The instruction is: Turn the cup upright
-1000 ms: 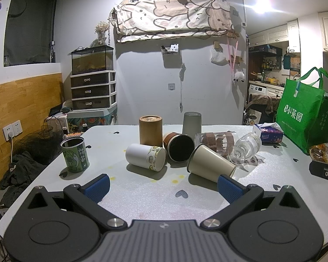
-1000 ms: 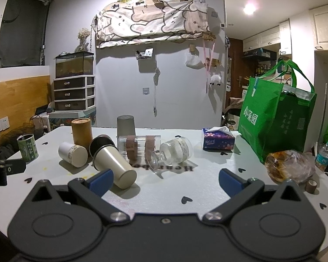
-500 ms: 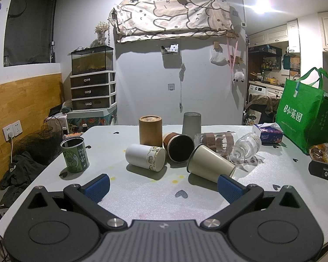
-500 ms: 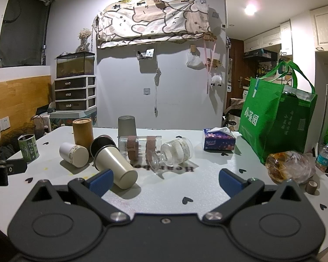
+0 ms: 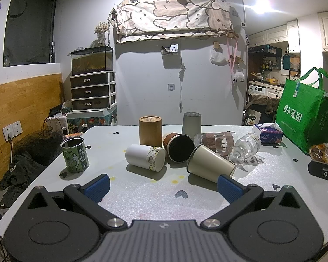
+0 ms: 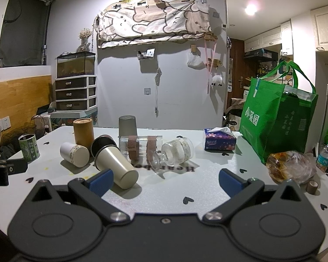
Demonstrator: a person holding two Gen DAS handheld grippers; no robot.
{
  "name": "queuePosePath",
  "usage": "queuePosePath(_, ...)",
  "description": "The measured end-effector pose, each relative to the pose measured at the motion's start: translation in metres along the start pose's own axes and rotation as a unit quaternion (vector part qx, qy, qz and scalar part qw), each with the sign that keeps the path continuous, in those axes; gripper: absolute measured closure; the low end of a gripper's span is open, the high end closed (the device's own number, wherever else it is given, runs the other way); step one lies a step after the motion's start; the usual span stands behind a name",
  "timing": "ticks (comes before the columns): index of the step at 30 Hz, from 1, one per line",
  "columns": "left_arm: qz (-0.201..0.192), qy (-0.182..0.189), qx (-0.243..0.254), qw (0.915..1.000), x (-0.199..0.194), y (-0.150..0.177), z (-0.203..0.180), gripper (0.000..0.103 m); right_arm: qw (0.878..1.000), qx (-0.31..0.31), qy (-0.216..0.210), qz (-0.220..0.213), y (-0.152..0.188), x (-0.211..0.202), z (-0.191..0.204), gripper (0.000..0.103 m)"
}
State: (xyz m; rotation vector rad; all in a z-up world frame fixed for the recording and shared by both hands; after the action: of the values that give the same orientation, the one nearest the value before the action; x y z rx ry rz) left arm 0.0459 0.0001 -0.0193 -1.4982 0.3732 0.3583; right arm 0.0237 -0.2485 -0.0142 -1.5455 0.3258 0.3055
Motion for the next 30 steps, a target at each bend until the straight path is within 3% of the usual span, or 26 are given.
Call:
queuePosePath(17,0.002,0.002,-0.002,1.0,0.0,-0.001,-0.001,0.0,1.0,-0.004,-0.016,0.003,-0.004,0.004,0.007,0.0)
queuePosePath(23,0.003,0.003,-0.001,1.0,0.0,0.005,0.001,0.0,0.999,-0.023,-0.04,0.013,-0.018,0.04,0.011,0.0)
queuePosePath(28,0.002,0.007,-0.005,1.0,0.005,0.008,0.006,0.0,0.994,-0.053,-0.099,0.016,-0.028,0.08,0.027,0.0)
queuePosePath(30,0.003,0.009,-0.007,0.9999,0.005,0.012,0.008,0.0,0.992,-0.063,-0.108,0.015,-0.034,0.099,0.037,0.005)
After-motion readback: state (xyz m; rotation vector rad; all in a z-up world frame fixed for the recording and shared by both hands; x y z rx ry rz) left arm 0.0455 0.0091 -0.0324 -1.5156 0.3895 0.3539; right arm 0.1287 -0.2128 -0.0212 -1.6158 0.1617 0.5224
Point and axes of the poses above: each gripper's, at about its wrist camera, not at the fingertips, and x roughly the way its jaws point, z to its left, y to its underside, the point moved 5 cm from there along x, roughly the way its jaws point, and after that the axes turned 4 degrees about z, right-handed, at the moved point
